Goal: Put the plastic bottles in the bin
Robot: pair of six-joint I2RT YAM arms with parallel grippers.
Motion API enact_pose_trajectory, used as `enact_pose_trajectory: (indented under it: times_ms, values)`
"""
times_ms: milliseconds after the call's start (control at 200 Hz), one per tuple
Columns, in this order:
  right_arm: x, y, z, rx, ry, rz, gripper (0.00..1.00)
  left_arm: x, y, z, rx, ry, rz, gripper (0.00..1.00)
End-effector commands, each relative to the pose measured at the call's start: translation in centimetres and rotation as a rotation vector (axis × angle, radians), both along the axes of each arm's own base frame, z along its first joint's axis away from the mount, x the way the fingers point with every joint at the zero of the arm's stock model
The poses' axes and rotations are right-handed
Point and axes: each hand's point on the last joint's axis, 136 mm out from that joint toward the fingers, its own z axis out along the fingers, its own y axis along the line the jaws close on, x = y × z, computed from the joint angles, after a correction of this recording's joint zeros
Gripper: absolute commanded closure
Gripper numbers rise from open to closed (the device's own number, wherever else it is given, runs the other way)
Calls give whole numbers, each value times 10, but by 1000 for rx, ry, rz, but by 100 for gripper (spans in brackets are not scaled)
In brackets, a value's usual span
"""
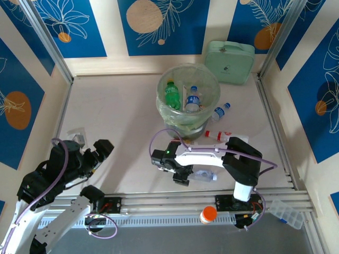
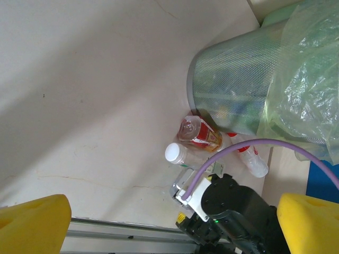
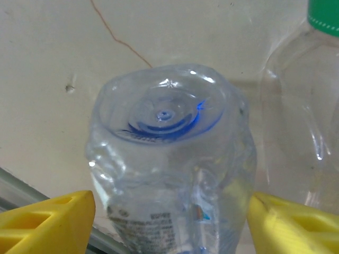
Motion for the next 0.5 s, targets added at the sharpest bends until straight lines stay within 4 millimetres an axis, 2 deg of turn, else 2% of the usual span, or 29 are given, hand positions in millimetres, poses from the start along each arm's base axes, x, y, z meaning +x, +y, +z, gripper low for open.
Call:
enact_pose_trajectory:
  times_ms: [0,235,495]
  values:
    - [0,-1,-17,-37,0,44,27,4,-3,-2,-25,18,19,1]
    - [5,0,-23,-65,-34,70,35,5,-5,0,-34,14,19,1]
    - [10,6,-16,-43,-77,93,42,6,-8,5,-76,1,25,1]
